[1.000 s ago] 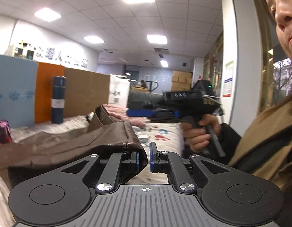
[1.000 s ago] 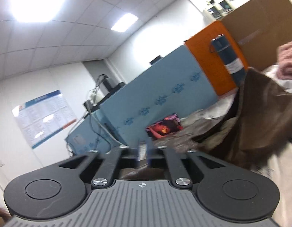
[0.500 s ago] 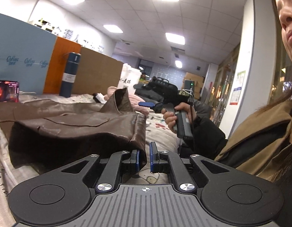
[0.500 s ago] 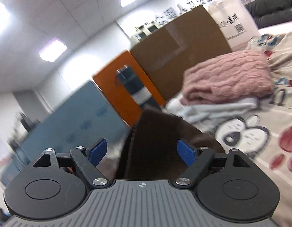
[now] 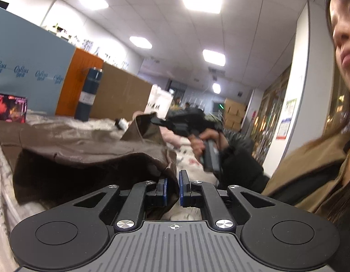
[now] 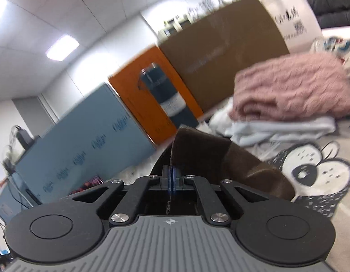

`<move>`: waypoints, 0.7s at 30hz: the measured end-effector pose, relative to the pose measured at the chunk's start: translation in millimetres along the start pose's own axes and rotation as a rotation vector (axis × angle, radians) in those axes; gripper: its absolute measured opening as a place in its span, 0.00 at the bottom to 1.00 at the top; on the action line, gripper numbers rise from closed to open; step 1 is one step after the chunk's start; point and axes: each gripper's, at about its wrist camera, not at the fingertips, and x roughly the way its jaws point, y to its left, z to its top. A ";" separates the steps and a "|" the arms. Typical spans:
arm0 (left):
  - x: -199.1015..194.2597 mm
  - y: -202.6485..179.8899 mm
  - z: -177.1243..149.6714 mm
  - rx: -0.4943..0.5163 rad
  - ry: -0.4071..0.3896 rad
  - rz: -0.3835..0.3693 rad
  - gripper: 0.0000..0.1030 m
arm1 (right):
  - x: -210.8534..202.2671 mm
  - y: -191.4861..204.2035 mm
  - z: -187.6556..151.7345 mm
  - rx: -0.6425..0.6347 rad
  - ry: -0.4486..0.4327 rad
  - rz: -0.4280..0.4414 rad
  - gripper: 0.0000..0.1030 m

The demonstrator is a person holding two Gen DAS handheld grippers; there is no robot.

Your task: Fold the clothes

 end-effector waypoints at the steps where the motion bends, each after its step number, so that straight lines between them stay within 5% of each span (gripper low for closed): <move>1: -1.6 1.7 2.6 -0.002 -0.018 -0.010 0.08 | -13.9 0.8 1.7 -0.001 -0.026 0.010 0.02; 7: -15.5 3.7 7.7 -0.039 -0.077 -0.081 0.08 | -93.4 -3.8 -1.3 -0.025 -0.122 -0.001 0.02; 16: -21.1 -11.8 -12.6 -0.091 0.060 -0.093 0.08 | -151.1 -46.1 -40.4 0.098 -0.077 -0.088 0.02; 19: -23.2 -6.3 -24.8 -0.137 0.117 -0.059 0.10 | -156.4 -60.9 -54.9 0.135 -0.042 -0.133 0.09; 21: -26.7 1.5 -16.3 -0.145 0.079 0.007 0.13 | -160.8 -73.0 -59.7 0.166 -0.040 -0.165 0.26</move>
